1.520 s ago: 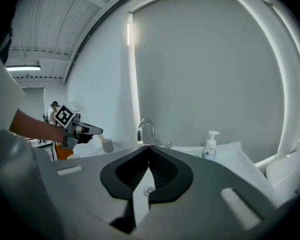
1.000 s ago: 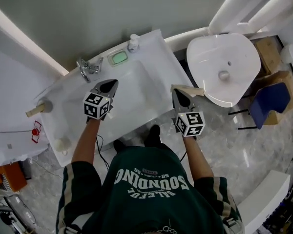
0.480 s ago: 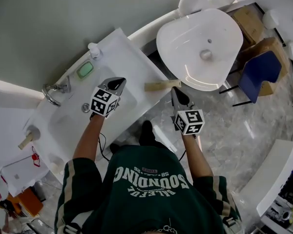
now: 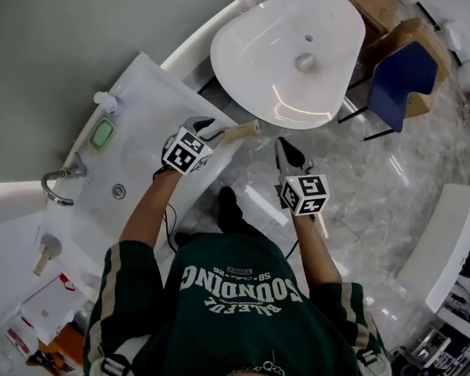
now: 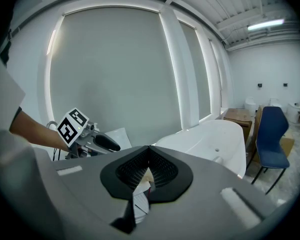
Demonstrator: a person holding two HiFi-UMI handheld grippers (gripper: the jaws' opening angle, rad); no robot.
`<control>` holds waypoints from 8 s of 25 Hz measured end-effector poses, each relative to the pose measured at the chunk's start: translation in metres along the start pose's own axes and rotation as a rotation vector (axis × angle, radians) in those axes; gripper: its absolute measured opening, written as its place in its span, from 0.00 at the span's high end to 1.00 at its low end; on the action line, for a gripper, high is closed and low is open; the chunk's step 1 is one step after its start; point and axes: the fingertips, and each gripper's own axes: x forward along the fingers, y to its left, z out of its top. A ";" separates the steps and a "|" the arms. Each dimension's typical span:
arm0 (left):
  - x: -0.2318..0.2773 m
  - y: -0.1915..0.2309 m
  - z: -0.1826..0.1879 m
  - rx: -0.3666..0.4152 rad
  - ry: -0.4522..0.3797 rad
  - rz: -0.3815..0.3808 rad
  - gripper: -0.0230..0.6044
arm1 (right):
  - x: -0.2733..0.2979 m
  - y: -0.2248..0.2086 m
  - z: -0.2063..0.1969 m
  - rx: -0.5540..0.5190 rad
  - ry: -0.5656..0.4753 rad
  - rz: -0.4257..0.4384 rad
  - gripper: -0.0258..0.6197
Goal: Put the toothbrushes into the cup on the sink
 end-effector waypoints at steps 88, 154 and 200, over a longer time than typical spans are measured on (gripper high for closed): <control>-0.535 -0.049 -0.337 -0.684 -0.165 1.018 0.75 | 0.016 0.643 -0.076 -0.415 0.171 1.154 0.95; -0.645 -0.145 -0.541 -0.887 -0.219 1.185 0.72 | -0.012 0.676 -0.129 -0.422 0.248 1.062 0.95; -0.539 -0.018 -0.296 -0.626 -0.503 0.997 0.88 | 0.043 0.551 -0.010 -0.332 -0.013 0.899 0.95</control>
